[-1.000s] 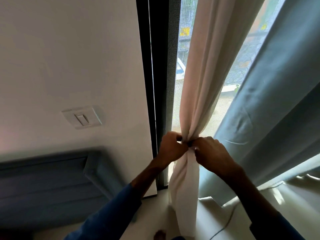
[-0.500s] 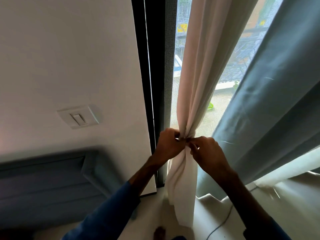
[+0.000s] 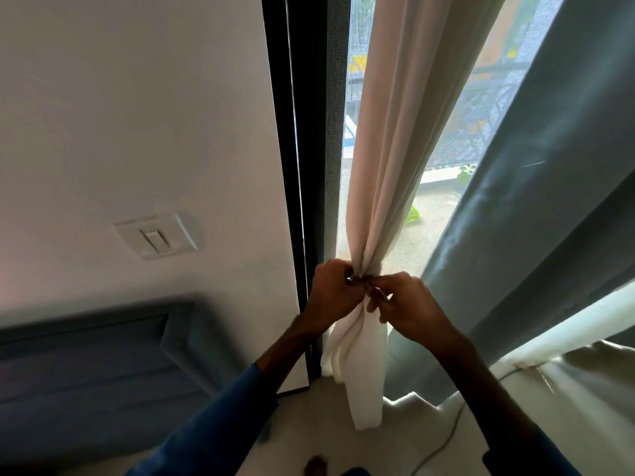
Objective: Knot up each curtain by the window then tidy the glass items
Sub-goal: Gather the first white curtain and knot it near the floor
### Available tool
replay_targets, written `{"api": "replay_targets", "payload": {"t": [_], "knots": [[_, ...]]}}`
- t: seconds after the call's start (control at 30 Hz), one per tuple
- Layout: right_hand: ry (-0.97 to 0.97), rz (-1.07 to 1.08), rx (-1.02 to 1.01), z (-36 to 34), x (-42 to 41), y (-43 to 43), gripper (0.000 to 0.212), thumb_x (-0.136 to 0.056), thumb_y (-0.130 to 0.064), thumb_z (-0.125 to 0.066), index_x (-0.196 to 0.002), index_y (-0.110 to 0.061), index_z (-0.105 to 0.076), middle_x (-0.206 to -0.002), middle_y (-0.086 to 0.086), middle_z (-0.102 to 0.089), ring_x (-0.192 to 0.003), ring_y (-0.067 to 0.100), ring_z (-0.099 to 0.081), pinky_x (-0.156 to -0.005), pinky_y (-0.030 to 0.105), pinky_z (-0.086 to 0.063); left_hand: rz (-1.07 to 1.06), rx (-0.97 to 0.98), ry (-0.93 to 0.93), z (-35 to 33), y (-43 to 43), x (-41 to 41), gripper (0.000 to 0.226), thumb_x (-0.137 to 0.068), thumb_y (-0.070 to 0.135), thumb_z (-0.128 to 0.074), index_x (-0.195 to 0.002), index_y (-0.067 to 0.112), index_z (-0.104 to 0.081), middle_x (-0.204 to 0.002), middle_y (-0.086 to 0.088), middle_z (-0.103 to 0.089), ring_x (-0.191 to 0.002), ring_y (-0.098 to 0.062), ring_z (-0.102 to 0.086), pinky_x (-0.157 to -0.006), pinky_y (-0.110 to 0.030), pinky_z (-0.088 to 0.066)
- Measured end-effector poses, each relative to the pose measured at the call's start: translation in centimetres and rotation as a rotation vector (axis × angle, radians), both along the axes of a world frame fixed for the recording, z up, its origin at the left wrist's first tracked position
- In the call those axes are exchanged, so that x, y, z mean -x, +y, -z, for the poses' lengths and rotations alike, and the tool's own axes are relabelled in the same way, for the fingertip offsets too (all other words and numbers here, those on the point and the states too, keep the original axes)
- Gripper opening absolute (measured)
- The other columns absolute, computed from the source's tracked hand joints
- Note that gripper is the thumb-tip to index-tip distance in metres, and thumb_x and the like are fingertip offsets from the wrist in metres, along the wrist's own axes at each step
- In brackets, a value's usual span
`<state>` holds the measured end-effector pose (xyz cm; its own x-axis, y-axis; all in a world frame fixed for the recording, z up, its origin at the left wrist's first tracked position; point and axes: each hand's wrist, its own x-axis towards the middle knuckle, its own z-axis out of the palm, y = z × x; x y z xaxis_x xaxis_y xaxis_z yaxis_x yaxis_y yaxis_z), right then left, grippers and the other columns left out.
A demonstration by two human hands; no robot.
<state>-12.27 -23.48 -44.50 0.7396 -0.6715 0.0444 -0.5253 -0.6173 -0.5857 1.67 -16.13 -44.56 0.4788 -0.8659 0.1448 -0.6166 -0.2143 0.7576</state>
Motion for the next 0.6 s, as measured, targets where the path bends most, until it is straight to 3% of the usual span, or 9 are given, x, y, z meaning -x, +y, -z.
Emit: {"api": "replay_targets", "payload": {"t": [0.13, 0.23, 0.3, 0.37, 0.47, 0.6], "knots": [[0.186, 0.068, 0.1, -0.4, -0.8, 0.3, 0.028, -0.085, -0.038, -0.064, -0.113, -0.039, -0.069, -0.09, -0.005, -0.071, -0.088, 0.022, -0.069, -0.075, 0.03, -0.054, 0.007, -0.002, 0.01, 0.5, 0.2, 0.0, 0.009, -0.07, 0.008, -0.079, -0.079, 0.008, -0.078, -0.052, 0.017, -0.055, -0.05, 0.016, -0.053, -0.048, -0.008, -0.037], [0.363, 0.032, 0.232, -0.9, -1.1, 0.8, 0.028, -0.088, -0.034, -0.063, -0.114, -0.023, -0.063, -0.108, 0.005, -0.067, -0.103, 0.033, -0.065, -0.081, 0.035, -0.05, 0.031, -0.071, 0.016, 0.8, 0.1, 0.6, 0.01, -0.066, 0.013, -0.078, -0.075, 0.008, -0.077, -0.068, -0.001, -0.072, -0.056, 0.006, -0.058, -0.057, -0.021, -0.052], [0.425, -0.01, 0.269, -0.8, -1.2, 1.2, 0.027, -0.089, -0.026, -0.059, -0.115, -0.016, -0.061, -0.112, 0.008, -0.066, -0.106, 0.035, -0.064, -0.083, 0.036, -0.05, 0.01, -0.104, 0.016, 1.0, 0.1, 0.9, 0.021, -0.059, 0.021, -0.069, -0.074, 0.008, -0.075, -0.072, -0.005, -0.073, -0.064, -0.004, -0.065, -0.067, -0.034, -0.058], [0.408, 0.009, 0.271, -0.3, -1.0, 1.5, 0.027, -0.091, -0.026, -0.058, -0.117, -0.018, -0.061, -0.111, 0.009, -0.067, -0.104, 0.035, -0.065, -0.082, 0.036, -0.05, 0.007, -0.08, 0.029, 1.2, 0.1, 0.8, 0.025, -0.059, 0.023, -0.069, -0.078, 0.01, -0.077, -0.074, -0.003, -0.075, -0.065, -0.006, -0.068, -0.067, -0.032, -0.058], [0.304, 0.042, 0.29, 0.5, -0.6, 1.4, 0.023, -0.094, -0.031, -0.055, -0.116, -0.029, -0.063, -0.104, 0.005, -0.071, -0.098, 0.034, -0.068, -0.076, 0.035, -0.05, 0.012, -0.006, 0.056, 1.0, 0.4, 0.2, 0.019, -0.071, 0.022, -0.078, -0.088, 0.014, -0.08, -0.081, 0.004, -0.077, -0.058, 0.01, -0.062, -0.06, -0.01, -0.048], [0.061, 0.118, 0.3, 0.3, 0.0, 0.8, 0.03, -0.09, -0.032, -0.064, -0.118, -0.041, -0.063, -0.092, -0.009, -0.073, -0.083, 0.021, -0.07, -0.072, 0.033, -0.054, -0.105, 0.021, 0.085, 1.8, 0.6, -1.0, 0.026, -0.082, 0.044, -0.073, -0.087, 0.018, -0.076, -0.083, 0.01, -0.075, -0.066, -0.002, -0.07, -0.069, -0.022, -0.057]]}}
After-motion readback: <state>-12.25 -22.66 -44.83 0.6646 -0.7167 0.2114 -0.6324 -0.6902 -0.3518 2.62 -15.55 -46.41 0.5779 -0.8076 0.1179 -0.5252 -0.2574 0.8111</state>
